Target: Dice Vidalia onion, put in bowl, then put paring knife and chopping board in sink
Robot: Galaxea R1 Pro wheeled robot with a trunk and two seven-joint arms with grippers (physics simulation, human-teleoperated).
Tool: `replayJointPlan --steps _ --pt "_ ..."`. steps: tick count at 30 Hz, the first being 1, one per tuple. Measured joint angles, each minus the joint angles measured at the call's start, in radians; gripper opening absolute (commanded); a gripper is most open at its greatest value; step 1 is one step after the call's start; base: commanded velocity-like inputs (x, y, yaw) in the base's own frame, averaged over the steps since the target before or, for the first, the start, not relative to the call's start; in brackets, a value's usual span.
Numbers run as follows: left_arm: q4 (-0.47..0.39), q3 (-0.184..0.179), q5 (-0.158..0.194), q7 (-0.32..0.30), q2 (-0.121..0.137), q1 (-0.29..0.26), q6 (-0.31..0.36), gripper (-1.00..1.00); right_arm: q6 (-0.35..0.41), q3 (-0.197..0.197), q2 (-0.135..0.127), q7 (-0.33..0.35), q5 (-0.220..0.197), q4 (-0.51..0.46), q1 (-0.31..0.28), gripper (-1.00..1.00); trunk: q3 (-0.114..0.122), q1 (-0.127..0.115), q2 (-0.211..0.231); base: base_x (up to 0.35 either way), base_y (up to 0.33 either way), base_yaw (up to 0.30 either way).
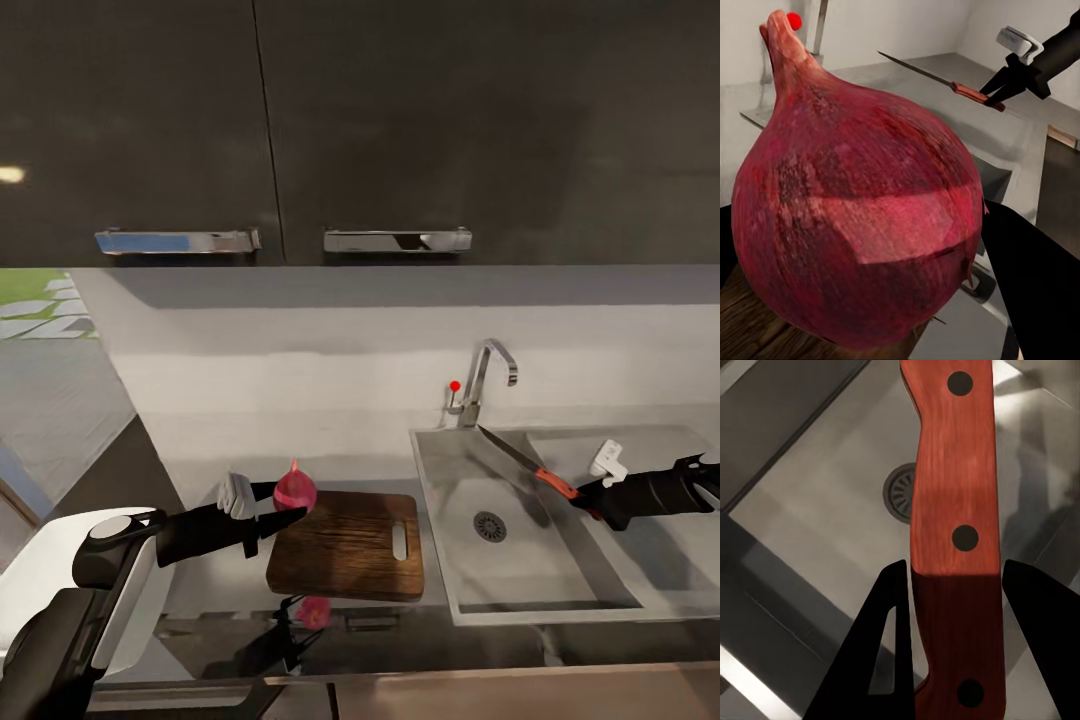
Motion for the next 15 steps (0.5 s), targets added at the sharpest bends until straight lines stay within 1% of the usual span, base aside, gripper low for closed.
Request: replayJointPlan --steps 4,6,8,10,15 --pt "0.0 0.0 0.0 -0.001 -0.002 0.0 0.0 -1.0 0.001 0.0 0.0 0.0 0.0 0.0 0.0 -1.0 0.0 0.0 0.0 0.0 0.02 0.0" --pt "0.0 0.0 0.0 0.0 -0.016 0.001 0.0 -1.0 0.001 0.001 0.0 -0.001 0.0 0.0 0.0 -1.0 0.0 0.0 0.0 0.0 0.017 0.0" --pt "0.0 0.0 0.0 0.0 -0.019 0.001 0.0 -1.0 0.001 0.002 0.0 -0.001 0.0 0.0 0.0 -1.0 0.0 0.0 0.0 0.0 0.008 0.007" --pt "0.0 0.0 0.0 0.0 -0.022 0.0 0.0 -1.0 0.001 0.002 0.0 -0.001 0.0 0.0 0.0 -1.0 0.0 0.0 0.0 0.0 0.003 0.12" --pt "0.0 0.0 0.0 0.0 -0.023 0.0 0.0 -1.0 0.001 0.002 0.0 -0.001 0.0 0.0 0.0 -1.0 0.0 0.0 0.0 0.0 0.001 0.213"
